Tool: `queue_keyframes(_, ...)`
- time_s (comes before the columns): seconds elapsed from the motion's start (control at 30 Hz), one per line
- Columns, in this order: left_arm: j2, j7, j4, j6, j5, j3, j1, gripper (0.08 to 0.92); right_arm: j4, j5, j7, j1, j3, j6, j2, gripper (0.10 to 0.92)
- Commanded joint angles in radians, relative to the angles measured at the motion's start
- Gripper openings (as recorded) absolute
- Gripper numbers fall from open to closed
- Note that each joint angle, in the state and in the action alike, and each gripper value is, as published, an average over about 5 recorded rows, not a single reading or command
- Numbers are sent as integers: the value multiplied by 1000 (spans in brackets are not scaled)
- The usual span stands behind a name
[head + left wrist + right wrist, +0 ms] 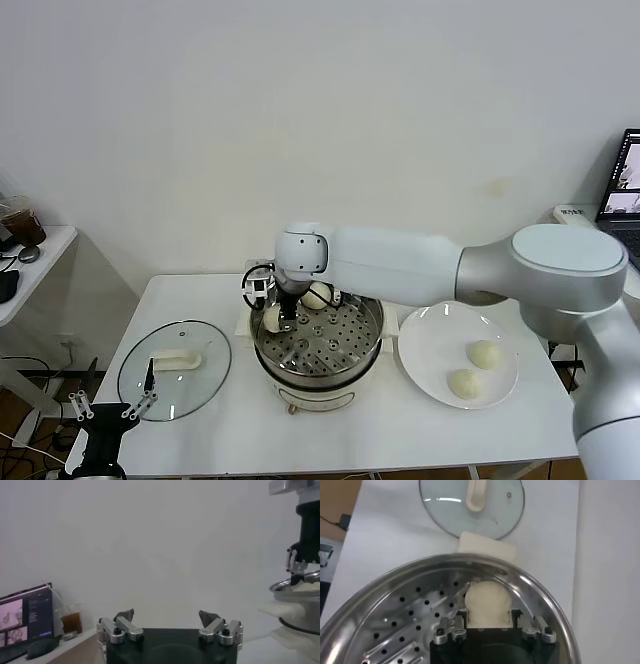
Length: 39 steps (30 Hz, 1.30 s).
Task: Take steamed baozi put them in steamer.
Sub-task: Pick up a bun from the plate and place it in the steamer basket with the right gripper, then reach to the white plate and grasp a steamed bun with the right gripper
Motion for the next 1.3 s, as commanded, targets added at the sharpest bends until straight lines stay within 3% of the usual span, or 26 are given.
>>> queue_keyframes(0.03,0,0,2,-1,0,-1,-2,823,-42,-23,-18,-25,5,-11,29,559)
queue_keyframes(0.27,4,1,4,0,-1,-3,-7,823,106,-26,-174,132,19,-5,-131,754)
queue_keyframes(0.4,10,2,4,1,-3,-4,-10,823,226,-55,-306,233,7,45,-300,815)
queue_keyframes(0.63,14,4,5,3,-3,0,-14,823,409,-236,-511,288,-2,238,-660,823)
queue_keyframes(0.87,14,5,20,1,4,8,-15,823,496,-419,-552,183,16,396,-981,823)
queue_keyframes(1.07,13,6,24,3,11,6,-18,823,486,-555,-508,-94,151,436,-1091,823)
queue_keyframes(1.3,6,7,17,5,18,-7,-5,823,437,-615,-411,-416,373,436,-1062,823)
